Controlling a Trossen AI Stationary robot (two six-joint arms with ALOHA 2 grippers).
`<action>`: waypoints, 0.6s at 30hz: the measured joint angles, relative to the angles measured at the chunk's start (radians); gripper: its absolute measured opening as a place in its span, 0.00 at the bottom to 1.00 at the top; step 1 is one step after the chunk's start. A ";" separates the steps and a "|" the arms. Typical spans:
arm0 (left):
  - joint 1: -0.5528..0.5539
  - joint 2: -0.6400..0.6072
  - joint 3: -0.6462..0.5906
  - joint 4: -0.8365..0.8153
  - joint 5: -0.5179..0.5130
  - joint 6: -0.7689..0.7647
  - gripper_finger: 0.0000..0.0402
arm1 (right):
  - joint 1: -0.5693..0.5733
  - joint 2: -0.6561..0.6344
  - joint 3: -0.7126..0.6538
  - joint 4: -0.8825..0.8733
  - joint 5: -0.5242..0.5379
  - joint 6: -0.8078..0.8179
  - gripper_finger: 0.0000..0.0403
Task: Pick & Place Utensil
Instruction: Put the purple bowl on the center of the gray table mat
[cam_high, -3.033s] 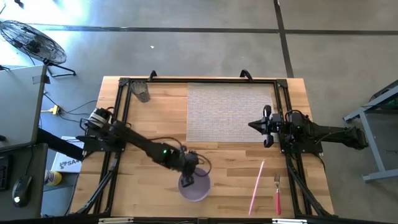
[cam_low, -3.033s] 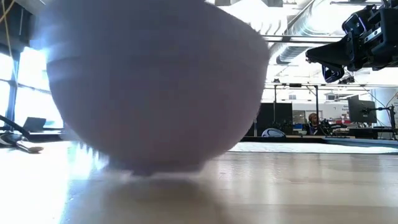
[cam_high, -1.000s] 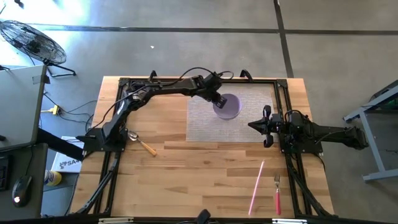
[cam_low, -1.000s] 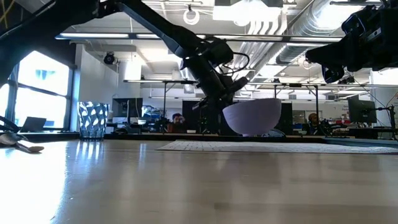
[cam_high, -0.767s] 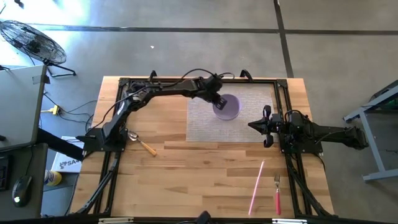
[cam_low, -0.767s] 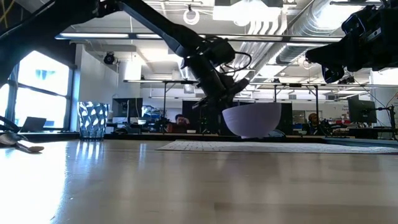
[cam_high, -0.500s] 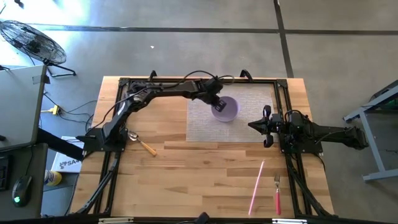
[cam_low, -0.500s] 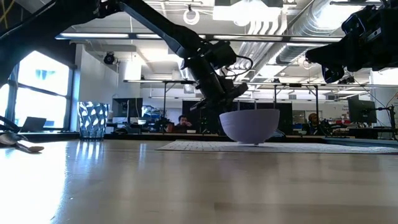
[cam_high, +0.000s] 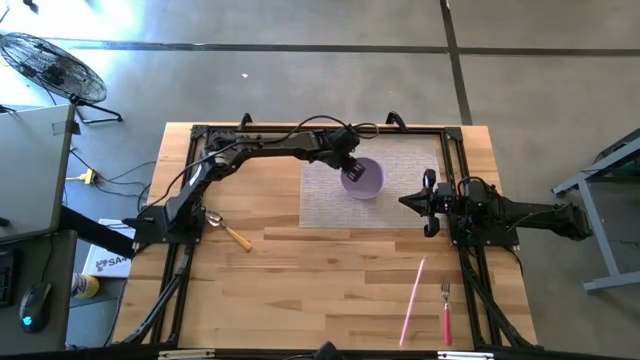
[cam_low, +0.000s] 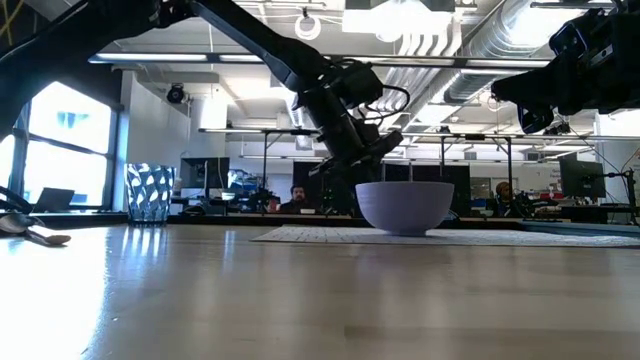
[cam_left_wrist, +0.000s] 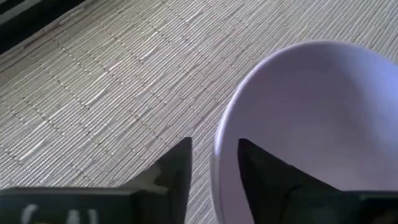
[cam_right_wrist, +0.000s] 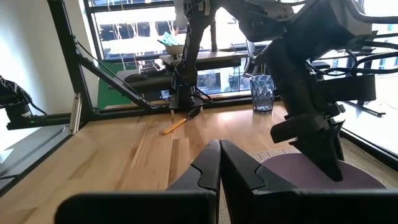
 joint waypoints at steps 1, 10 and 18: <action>0.002 -0.009 -0.001 -0.009 0.000 0.001 0.34 | 0.000 0.000 0.000 0.000 0.000 0.000 0.00; 0.005 -0.147 0.001 -0.114 0.001 0.112 0.43 | 0.000 0.000 0.000 0.000 0.000 0.000 0.01; -0.082 -0.204 0.000 -0.442 -0.184 0.200 0.44 | 0.000 0.000 0.000 0.000 0.000 0.000 0.01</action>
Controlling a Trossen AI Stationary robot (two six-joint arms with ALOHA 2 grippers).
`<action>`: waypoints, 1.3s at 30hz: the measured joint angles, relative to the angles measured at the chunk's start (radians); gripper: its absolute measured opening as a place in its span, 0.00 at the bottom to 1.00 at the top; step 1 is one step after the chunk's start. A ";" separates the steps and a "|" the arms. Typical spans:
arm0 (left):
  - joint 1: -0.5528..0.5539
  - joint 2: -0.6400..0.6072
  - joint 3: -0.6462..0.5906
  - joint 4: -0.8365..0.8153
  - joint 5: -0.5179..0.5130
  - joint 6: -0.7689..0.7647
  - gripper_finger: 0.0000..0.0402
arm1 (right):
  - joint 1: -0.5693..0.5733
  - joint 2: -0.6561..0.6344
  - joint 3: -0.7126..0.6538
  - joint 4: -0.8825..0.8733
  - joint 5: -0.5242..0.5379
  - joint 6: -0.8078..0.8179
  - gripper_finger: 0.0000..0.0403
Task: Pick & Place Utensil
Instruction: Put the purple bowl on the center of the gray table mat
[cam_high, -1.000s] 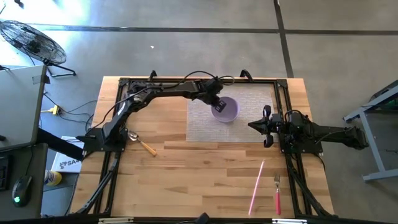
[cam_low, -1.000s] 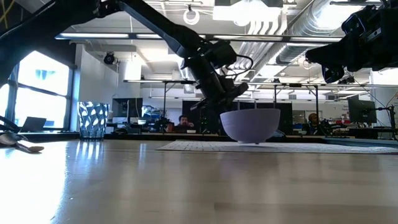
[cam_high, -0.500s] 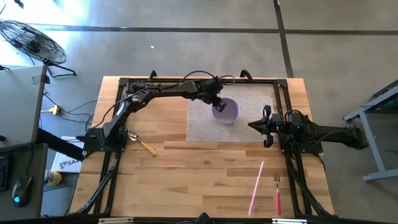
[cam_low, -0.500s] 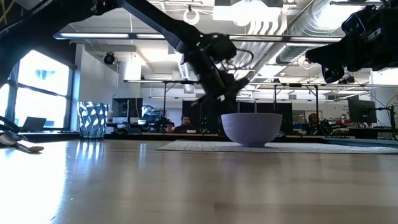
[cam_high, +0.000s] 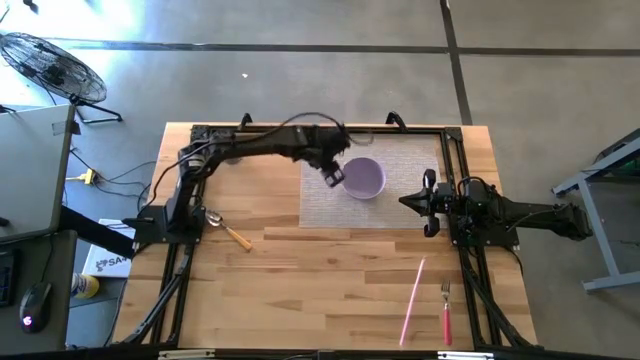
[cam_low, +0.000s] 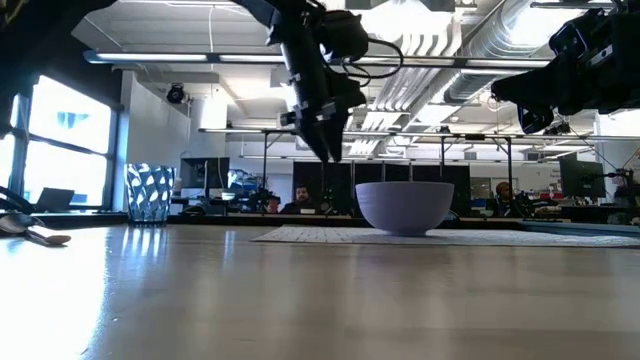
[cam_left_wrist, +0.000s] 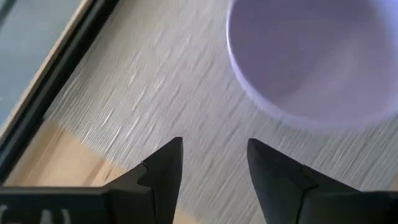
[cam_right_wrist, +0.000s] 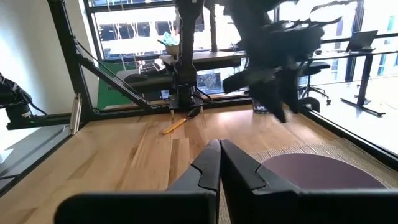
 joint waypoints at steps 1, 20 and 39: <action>-0.015 0.000 0.000 -0.027 -0.021 0.000 0.44 | 0.000 0.000 0.000 0.000 0.000 0.000 0.01; -0.128 -0.004 -0.262 0.199 0.031 0.086 0.44 | 0.000 0.000 0.000 0.000 0.000 0.000 0.01; -0.128 -0.070 -0.633 0.962 0.129 0.195 0.43 | 0.000 0.000 0.000 -0.001 0.000 0.000 0.01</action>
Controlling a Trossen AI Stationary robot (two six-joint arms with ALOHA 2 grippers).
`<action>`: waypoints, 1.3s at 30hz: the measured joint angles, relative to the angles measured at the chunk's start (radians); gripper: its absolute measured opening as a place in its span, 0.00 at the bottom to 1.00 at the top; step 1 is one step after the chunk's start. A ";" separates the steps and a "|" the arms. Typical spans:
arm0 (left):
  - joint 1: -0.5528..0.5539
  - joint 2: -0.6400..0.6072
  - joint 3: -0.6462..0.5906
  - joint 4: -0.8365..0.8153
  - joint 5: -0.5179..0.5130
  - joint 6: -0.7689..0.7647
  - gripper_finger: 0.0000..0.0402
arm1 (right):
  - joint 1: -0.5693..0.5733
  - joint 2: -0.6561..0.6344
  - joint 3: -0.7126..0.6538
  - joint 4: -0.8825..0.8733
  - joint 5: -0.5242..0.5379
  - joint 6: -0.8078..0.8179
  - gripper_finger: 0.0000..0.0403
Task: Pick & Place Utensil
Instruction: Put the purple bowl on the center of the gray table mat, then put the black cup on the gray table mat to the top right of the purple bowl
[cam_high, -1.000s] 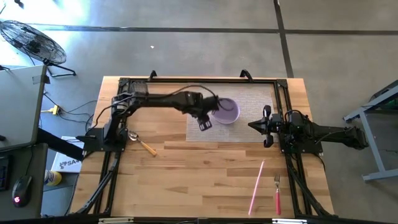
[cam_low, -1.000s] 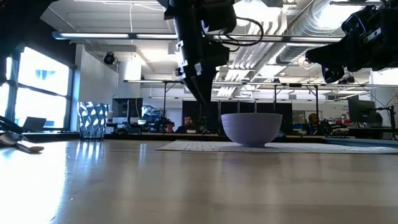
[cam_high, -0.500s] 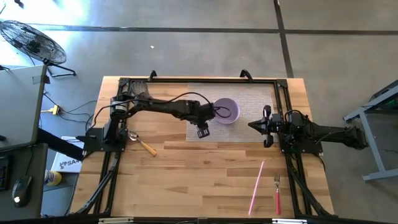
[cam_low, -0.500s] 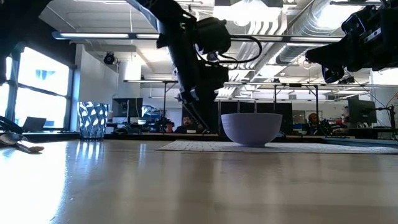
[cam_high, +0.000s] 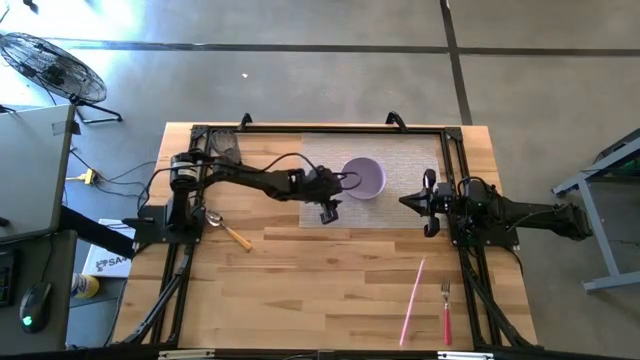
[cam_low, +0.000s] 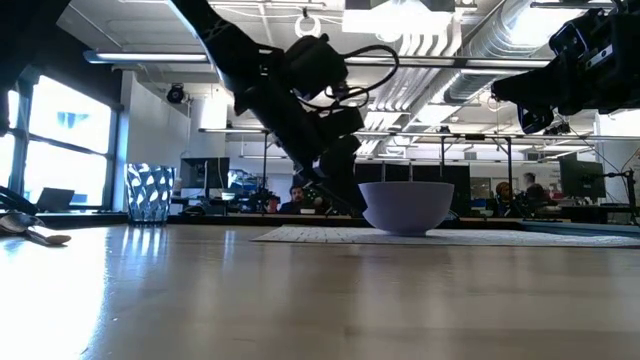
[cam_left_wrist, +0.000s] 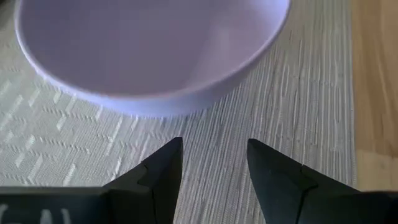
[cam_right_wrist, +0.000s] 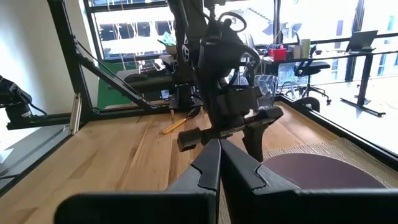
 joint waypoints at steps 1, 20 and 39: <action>0.000 0.000 0.000 0.011 0.000 0.007 0.43 | 0.000 0.000 0.000 0.000 0.000 0.000 0.01; 0.015 0.087 0.031 0.165 -0.112 0.077 0.43 | 0.000 0.000 0.000 -0.002 0.000 0.000 0.01; 0.013 0.160 0.172 0.065 -0.155 0.040 0.44 | 0.000 0.000 0.000 -0.006 0.000 0.000 0.01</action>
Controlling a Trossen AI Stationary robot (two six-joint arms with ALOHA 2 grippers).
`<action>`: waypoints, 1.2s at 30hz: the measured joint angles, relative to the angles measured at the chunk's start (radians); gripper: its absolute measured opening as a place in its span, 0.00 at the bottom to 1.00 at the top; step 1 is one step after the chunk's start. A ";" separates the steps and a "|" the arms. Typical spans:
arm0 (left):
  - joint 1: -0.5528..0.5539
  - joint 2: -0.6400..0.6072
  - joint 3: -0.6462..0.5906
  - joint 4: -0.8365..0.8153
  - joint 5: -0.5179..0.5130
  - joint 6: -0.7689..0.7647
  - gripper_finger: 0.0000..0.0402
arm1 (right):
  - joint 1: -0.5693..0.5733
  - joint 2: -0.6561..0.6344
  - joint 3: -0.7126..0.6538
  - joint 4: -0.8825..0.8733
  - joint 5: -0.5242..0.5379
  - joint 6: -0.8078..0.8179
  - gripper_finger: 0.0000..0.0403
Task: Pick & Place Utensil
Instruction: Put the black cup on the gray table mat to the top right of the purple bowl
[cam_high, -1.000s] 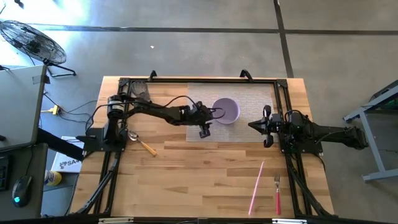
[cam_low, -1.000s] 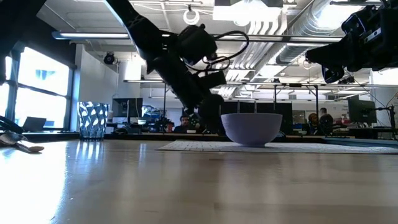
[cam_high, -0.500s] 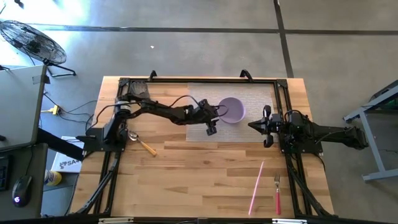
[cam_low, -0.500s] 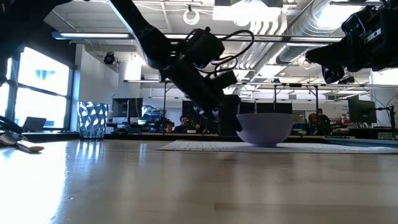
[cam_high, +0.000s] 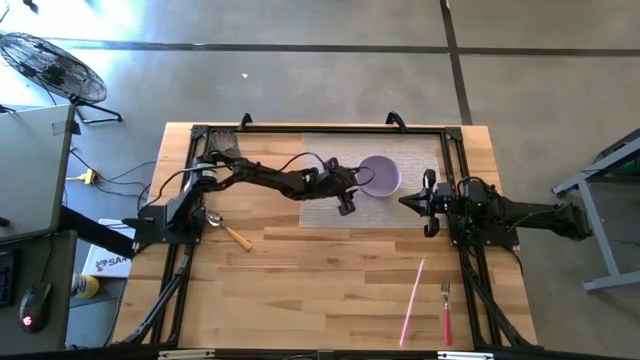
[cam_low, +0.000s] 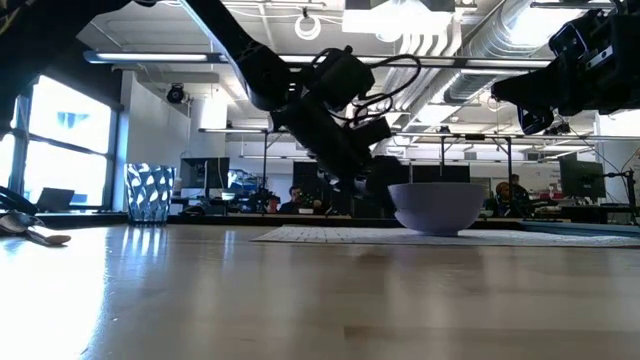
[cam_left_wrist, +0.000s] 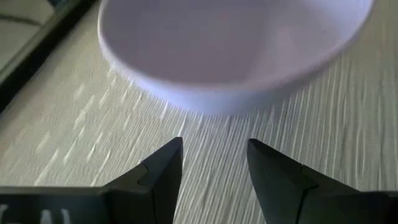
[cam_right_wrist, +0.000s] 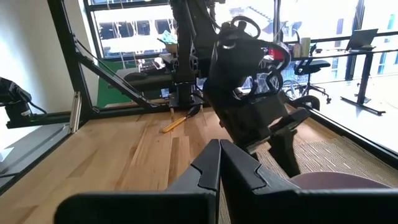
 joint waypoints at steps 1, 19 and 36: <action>0.000 -0.009 0.000 -0.026 -0.002 -0.008 0.44 | 0.000 0.000 0.000 0.000 0.000 0.000 0.01; -0.102 -0.571 -0.420 -0.347 -0.099 -0.252 0.07 | 0.000 0.001 0.000 0.001 0.000 0.000 0.01; -0.332 -1.031 -0.675 -0.971 -0.315 -0.805 0.21 | 0.000 0.000 0.000 -0.001 0.000 0.000 0.01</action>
